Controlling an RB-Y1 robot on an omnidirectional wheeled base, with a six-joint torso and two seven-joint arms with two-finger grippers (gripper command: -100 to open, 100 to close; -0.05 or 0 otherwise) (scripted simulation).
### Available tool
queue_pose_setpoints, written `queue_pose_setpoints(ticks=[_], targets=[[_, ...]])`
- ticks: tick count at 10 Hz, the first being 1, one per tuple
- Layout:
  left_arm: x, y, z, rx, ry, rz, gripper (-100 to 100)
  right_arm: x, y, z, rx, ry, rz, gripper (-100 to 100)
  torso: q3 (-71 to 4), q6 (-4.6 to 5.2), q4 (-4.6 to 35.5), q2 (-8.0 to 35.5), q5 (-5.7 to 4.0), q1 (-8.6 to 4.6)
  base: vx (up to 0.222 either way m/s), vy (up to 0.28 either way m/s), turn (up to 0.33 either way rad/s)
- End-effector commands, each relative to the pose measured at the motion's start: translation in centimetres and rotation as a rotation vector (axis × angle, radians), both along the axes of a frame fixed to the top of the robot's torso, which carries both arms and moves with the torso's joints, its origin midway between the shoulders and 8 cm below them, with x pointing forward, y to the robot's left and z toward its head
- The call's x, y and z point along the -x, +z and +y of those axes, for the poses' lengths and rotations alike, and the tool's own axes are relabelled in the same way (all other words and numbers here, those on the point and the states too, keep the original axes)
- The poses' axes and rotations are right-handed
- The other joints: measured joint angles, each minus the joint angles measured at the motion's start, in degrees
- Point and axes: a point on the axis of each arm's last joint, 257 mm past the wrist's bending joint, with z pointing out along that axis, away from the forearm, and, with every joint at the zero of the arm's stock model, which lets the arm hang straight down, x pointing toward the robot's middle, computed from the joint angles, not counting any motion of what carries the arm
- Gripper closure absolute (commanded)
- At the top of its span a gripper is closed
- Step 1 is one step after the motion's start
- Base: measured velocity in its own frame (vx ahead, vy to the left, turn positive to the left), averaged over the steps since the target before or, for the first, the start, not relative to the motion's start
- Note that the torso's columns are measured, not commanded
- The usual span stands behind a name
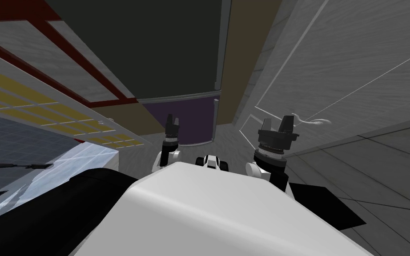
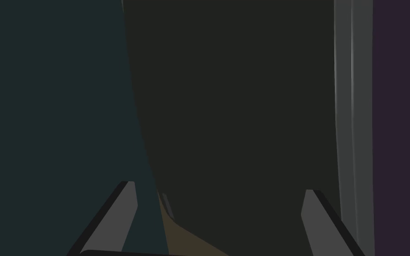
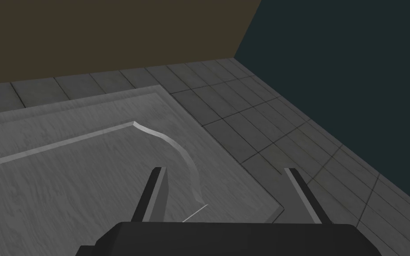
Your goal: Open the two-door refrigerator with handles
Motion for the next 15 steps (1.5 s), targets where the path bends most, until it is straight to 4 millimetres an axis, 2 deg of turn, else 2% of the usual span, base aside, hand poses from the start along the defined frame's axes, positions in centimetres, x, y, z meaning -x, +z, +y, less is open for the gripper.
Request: queue_pose_setpoints(ticks=[1, 15], targets=[[-0.8, -0.3, -0.1, -0.033, -0.003, 0.049, -100, 0.0, 0.0, 0.0, 0.0, 0.0, 0.0, 0, 0.0, 0.0, 0.0, 0.0, 0.0, 0.0, 0.057, -0.056, -0.041], [-4.4, -1.9, 1.3, -0.119, 0.056, 0.277, -100, 0.0, 0.0, 0.0, 0.0, 0.0, 0.0, 0, 0.0, 0.01, 0.0, 0.1, 0.01, 0.02, 0.053, -0.053, -0.039]])
